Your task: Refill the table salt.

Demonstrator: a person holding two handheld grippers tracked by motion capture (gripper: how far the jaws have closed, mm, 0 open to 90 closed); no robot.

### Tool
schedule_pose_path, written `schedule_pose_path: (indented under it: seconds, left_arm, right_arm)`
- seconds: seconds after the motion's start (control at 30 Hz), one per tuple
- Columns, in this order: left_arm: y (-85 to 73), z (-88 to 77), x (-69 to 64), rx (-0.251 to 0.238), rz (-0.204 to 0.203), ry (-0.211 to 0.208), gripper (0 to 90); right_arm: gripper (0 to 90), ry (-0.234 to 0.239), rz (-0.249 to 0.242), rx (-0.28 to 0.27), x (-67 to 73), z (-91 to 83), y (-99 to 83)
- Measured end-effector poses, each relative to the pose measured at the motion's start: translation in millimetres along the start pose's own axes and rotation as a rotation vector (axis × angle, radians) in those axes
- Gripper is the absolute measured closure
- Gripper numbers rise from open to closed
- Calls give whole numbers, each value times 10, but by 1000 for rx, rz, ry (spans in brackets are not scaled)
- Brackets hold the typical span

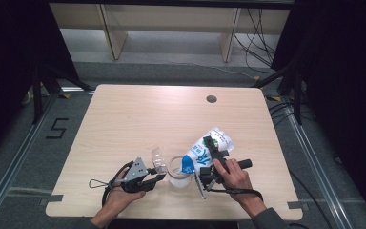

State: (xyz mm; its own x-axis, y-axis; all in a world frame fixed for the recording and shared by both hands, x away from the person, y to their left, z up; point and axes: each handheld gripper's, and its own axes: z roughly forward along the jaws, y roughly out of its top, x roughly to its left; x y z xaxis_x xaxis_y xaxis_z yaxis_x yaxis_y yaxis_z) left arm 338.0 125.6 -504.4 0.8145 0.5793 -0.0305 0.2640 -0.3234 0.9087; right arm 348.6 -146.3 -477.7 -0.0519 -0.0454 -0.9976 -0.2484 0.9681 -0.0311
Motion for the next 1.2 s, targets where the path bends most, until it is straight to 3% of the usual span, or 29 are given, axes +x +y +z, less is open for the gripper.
schedule_pose_path:
  seconds: [1.2]
  left_arm:
    - [3,-5,-4,4,-1,6,717]
  right_arm:
    - [575,-19,-2,-13,-5,7,-8]
